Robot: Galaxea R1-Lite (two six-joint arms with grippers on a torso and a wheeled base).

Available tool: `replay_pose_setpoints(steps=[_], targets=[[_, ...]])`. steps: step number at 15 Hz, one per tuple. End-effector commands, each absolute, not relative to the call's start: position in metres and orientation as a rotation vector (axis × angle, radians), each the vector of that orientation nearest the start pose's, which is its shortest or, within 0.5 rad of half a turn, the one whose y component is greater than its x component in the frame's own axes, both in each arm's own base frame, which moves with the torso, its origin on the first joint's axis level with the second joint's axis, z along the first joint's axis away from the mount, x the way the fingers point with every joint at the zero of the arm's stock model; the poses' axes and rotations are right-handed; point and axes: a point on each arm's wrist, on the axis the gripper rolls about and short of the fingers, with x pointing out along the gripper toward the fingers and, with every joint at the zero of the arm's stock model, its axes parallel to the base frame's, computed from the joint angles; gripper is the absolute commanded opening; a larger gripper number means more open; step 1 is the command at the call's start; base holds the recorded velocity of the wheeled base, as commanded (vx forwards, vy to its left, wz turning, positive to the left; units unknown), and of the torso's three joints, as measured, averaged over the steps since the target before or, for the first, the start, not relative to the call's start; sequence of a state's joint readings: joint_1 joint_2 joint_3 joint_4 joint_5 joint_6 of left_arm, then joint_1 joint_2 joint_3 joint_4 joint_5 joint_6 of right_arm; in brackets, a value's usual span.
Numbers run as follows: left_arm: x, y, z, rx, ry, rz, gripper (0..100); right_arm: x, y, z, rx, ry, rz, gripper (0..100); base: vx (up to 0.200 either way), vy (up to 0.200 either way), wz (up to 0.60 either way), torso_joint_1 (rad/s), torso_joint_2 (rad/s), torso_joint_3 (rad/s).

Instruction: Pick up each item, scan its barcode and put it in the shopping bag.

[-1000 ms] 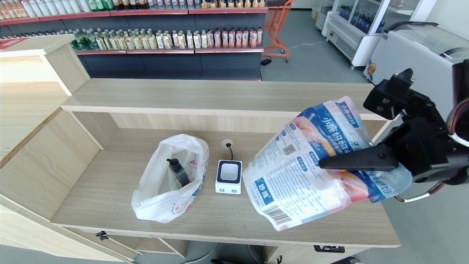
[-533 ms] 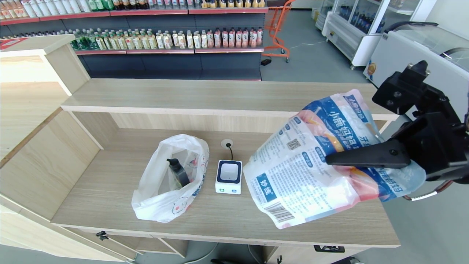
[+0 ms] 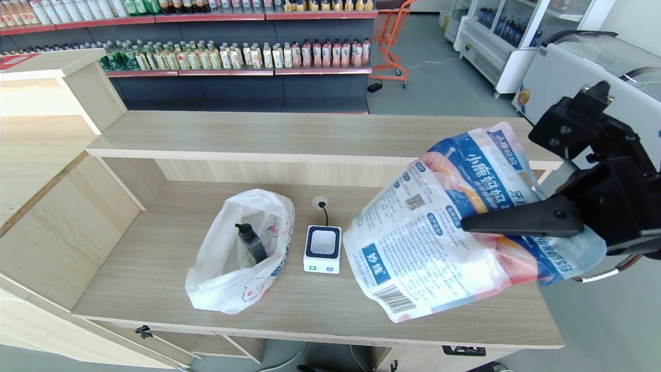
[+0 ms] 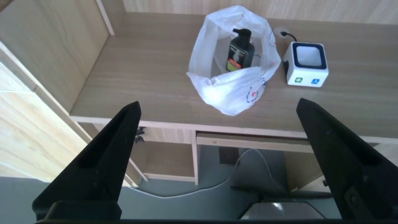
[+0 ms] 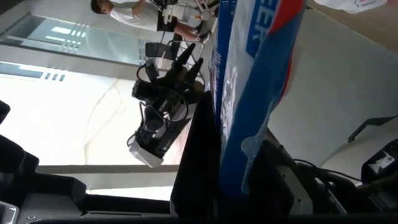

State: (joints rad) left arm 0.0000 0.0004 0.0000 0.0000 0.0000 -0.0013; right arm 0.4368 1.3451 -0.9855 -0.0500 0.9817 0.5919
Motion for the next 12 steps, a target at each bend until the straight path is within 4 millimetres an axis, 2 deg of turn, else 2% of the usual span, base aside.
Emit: replay_pose_setpoints(steps=[1, 2, 3, 5, 6, 9, 12], targets=[[-0.023, 0.000, 0.075, -0.002, 0.000, 0.000, 100, 0.182, 0.106, 0.270, 0.543, 0.709, 1.262, 0, 0.000, 0.000, 0.00, 0.000, 0.00, 0.000], [-0.023, 0.000, 0.075, -0.002, 0.000, 0.000, 100, 0.183, 0.103, 0.262, 0.436, 0.633, 1.220, 0, 0.000, 0.000, 0.00, 0.000, 0.00, 0.000], [-0.023, 0.000, 0.075, -0.002, 0.000, 0.000, 100, 0.187, 0.095, 0.250, 0.248, 0.515, 1.120, 0, 0.000, 0.000, 0.00, 0.000, 0.00, 0.000], [-0.023, 0.000, 0.075, -0.002, 0.000, 0.000, 100, 0.196, 0.066, 0.229, -0.036, 0.389, 0.971, 0, 0.000, 0.000, 0.00, 0.000, 0.00, 0.000], [-0.023, 0.000, 0.075, -0.002, 0.000, 0.000, 100, 0.193, 0.052, 0.226, -0.109, 0.357, 0.912, 0, 0.000, 0.000, 0.00, 0.000, 0.00, 0.000], [-0.023, 0.000, 0.075, -0.002, 0.000, 0.000, 100, 0.178, 0.030, 0.212, -0.370, 0.312, 0.743, 0, 0.000, 0.000, 0.00, 0.000, 0.00, 0.000], [-0.023, 0.000, 0.075, -0.002, 0.000, 0.000, 100, 0.173, 0.021, 0.208, -0.513, 0.284, 0.701, 0, 0.000, 0.000, 0.00, 0.000, 0.00, 0.000]])
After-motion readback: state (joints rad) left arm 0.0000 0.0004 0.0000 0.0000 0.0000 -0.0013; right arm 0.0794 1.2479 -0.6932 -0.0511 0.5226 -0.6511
